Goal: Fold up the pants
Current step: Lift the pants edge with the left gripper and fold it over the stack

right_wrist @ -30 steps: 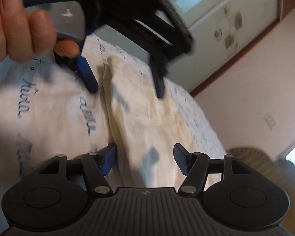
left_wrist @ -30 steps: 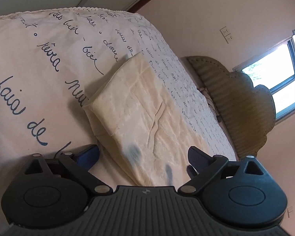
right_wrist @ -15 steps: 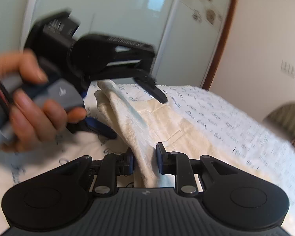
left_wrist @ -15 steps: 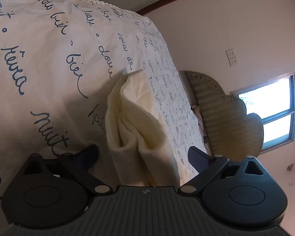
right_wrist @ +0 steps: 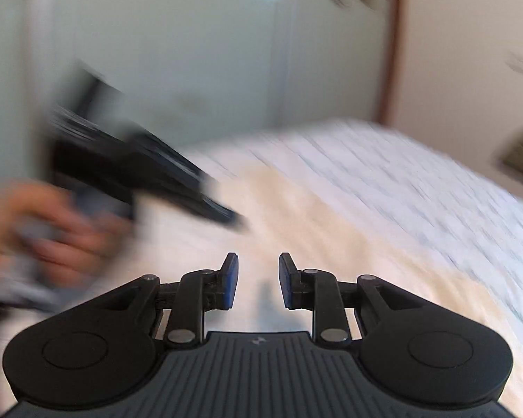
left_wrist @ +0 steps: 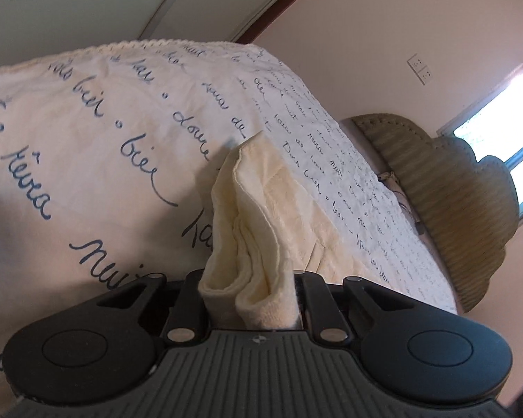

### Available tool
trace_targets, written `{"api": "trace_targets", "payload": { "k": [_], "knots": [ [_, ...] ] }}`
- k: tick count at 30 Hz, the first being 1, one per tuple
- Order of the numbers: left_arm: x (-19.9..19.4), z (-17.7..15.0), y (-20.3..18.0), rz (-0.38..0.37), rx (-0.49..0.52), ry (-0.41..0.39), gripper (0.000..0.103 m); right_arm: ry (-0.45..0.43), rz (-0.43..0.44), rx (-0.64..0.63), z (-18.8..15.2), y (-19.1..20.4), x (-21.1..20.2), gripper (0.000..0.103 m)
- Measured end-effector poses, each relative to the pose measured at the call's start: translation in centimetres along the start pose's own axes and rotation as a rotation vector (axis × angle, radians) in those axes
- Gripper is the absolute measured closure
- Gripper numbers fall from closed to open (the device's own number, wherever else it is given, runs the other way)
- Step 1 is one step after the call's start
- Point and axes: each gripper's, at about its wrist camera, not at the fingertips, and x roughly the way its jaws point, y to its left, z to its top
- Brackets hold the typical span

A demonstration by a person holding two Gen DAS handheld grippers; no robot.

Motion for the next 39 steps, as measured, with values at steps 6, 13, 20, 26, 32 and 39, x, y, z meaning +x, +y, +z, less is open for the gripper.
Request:
{"api": "trace_targets", "payload": {
  "k": [6, 13, 20, 26, 32, 39],
  "knots": [
    [-2.9, -1.3, -3.7, 0.023, 0.120, -0.082, 0.089, -0.019, 0.048, 0.072, -0.6, -1.2, 0.3, 0.078],
    [-7.4, -3.7, -10.1, -0.039, 0.245, -0.163, 0.089, -0.150, 0.080, 0.145, 1.8, -1.7, -1.0, 0.078],
    [-10.2, -7.8, -16.9, -0.134, 0.337, -0.217, 0.089, -0.354, 0.077, 0.242, 0.1, -4.3, -8.3, 0.078],
    [-9.5, -11.9, -23.3, -0.216, 0.427, -0.203, 0.088, -0.425, -0.010, 0.326, -2.4, -8.0, -13.5, 0.078],
    [-5.9, -16.6, -28.6, -0.267, 0.515, -0.136, 0.087, -0.440, -0.112, 0.418, -6.3, -12.6, -16.8, 0.078],
    [-0.9, -21.5, -31.9, -0.273, 0.615, -0.056, 0.083, -0.408, -0.179, 0.588, -11.8, -17.1, -18.8, 0.078]
  ]
}}
